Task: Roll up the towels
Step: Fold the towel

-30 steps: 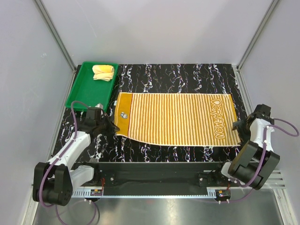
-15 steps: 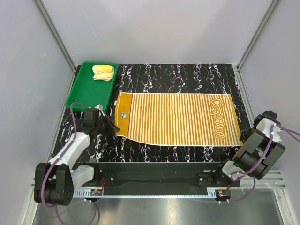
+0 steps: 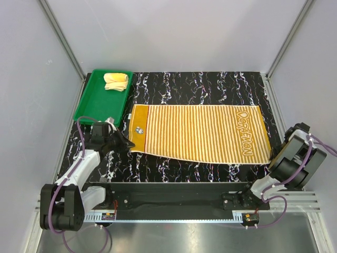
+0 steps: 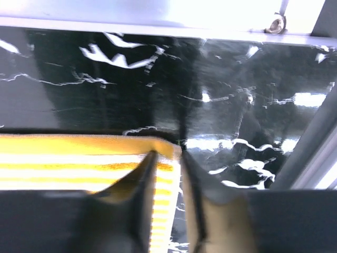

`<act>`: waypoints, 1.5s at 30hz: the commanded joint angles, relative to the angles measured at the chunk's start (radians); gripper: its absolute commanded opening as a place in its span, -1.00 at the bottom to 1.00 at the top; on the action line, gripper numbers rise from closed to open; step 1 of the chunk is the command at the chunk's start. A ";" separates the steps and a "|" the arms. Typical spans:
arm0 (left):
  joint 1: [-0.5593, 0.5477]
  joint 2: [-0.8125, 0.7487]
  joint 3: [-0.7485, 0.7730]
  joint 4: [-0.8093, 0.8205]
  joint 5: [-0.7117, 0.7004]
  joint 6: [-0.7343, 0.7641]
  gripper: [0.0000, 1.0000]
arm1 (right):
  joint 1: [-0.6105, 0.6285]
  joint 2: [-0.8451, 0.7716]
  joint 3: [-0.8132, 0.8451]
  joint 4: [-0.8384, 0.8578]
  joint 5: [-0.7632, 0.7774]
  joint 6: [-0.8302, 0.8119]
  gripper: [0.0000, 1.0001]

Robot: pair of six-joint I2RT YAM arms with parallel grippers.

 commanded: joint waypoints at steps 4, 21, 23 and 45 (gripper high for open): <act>0.005 -0.013 0.000 0.037 0.032 0.007 -0.99 | -0.005 0.058 -0.026 0.120 0.034 -0.029 -0.89; 0.005 -0.035 0.061 -0.086 -0.014 0.053 -1.00 | -0.002 -0.395 -0.090 0.043 -0.208 -0.003 -1.00; 0.005 -0.042 0.073 -0.121 -0.014 0.057 -1.00 | -0.001 -0.415 -0.069 0.029 -0.222 -0.001 -1.00; 0.005 0.144 0.407 -0.241 -0.116 0.007 -1.00 | 0.044 -0.194 0.271 0.043 -0.412 0.048 -1.00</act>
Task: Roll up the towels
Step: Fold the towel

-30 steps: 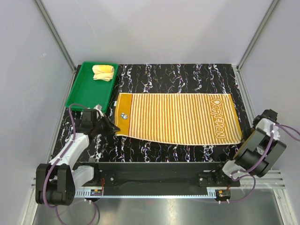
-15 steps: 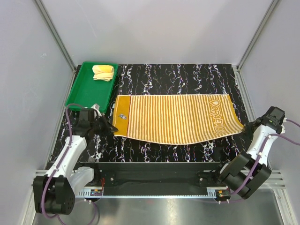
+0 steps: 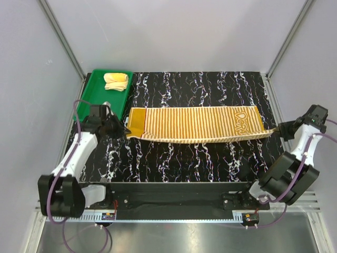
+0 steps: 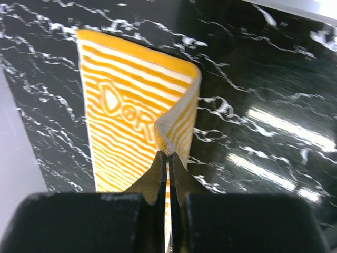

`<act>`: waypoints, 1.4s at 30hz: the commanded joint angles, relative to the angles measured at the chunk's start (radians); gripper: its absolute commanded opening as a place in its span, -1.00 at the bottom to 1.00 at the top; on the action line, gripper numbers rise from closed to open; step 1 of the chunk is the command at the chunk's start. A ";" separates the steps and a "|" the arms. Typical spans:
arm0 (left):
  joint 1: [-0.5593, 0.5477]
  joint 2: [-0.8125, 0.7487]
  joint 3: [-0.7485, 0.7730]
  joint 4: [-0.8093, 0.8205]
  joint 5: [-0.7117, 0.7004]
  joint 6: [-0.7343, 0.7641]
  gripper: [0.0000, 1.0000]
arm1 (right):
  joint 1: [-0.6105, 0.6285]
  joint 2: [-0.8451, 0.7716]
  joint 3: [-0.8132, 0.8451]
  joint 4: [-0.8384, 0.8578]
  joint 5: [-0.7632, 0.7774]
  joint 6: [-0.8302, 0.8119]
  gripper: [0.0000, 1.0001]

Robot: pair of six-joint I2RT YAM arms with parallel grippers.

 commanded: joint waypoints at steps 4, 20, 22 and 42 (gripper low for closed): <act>0.005 0.163 0.171 0.037 -0.029 -0.016 -1.00 | 0.070 0.100 0.167 0.057 0.002 0.044 -1.00; 0.005 0.514 0.422 0.049 -0.040 -0.034 -1.00 | 0.236 0.421 0.423 0.065 0.094 0.015 -1.00; 0.008 0.544 0.455 0.043 -0.051 -0.034 -1.00 | 0.236 0.452 0.458 0.055 0.097 0.015 -1.00; 0.031 0.727 0.594 -0.004 -0.083 -0.028 -1.00 | 0.307 0.676 0.658 0.023 0.109 0.014 -1.00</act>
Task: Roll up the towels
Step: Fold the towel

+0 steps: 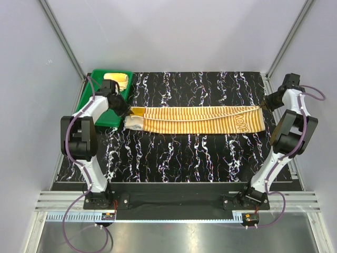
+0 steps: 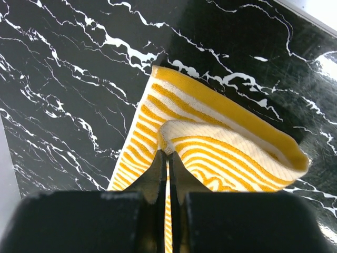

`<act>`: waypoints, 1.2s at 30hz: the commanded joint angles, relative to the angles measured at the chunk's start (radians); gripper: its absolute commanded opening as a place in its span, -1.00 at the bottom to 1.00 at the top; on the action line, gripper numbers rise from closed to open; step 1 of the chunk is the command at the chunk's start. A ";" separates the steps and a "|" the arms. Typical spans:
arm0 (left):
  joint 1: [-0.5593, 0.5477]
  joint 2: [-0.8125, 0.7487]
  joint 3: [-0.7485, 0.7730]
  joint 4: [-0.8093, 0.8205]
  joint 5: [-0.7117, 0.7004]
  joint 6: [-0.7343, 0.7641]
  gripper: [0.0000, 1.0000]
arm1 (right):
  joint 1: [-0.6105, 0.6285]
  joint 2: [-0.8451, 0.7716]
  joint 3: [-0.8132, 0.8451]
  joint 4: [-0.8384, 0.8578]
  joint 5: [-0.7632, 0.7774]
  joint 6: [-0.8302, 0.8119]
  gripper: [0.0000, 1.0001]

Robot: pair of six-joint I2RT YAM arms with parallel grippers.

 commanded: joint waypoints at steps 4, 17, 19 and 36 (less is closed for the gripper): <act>0.021 0.043 0.064 -0.009 -0.039 -0.008 -1.00 | 0.012 0.052 0.100 -0.018 0.034 -0.010 -1.00; 0.059 0.186 0.215 -0.063 0.006 -0.051 -0.65 | 0.015 0.230 0.250 -0.050 0.013 0.005 -0.45; 0.061 0.207 0.230 -0.066 0.014 -0.058 -0.48 | 0.017 0.245 0.265 -0.052 -0.004 0.008 -0.30; 0.073 0.155 0.359 -0.060 0.058 -0.087 0.98 | 0.058 -0.184 -0.136 0.069 0.103 -0.079 0.24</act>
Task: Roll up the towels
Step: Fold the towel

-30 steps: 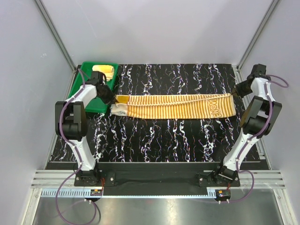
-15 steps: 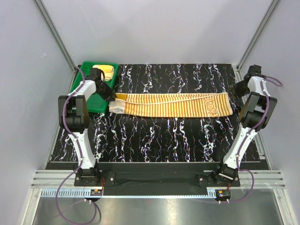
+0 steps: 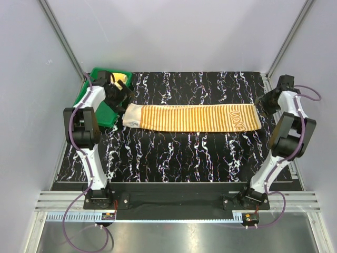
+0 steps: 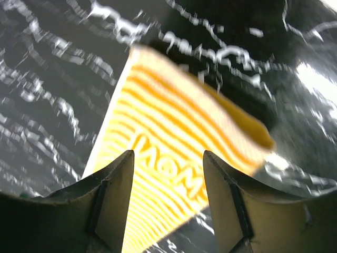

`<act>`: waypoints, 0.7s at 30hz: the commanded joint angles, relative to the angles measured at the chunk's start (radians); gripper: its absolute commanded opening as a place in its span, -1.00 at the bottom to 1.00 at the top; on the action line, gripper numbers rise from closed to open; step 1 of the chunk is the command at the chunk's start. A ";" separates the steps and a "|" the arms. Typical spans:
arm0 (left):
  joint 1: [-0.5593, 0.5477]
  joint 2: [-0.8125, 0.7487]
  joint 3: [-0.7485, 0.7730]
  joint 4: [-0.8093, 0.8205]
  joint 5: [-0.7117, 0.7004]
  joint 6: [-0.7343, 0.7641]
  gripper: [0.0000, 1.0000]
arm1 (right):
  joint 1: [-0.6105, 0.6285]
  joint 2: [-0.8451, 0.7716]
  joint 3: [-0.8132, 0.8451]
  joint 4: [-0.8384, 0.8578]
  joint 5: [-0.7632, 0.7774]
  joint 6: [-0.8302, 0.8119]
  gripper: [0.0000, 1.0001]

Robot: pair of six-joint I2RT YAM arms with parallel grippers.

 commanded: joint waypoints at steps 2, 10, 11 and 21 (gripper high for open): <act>0.003 -0.070 0.107 0.009 0.016 0.006 0.98 | 0.014 -0.237 -0.136 0.071 0.054 -0.068 0.23; -0.066 -0.223 0.067 -0.033 -0.102 0.064 0.98 | 0.016 -0.384 -0.299 0.212 -0.135 -0.105 0.20; -0.082 -0.261 0.043 -0.033 -0.131 0.084 0.98 | 0.016 -0.356 -0.309 0.217 -0.157 -0.105 0.18; -0.224 -0.308 -0.309 0.122 -0.133 0.116 0.98 | 0.030 -0.218 -0.424 0.275 -0.279 -0.096 0.09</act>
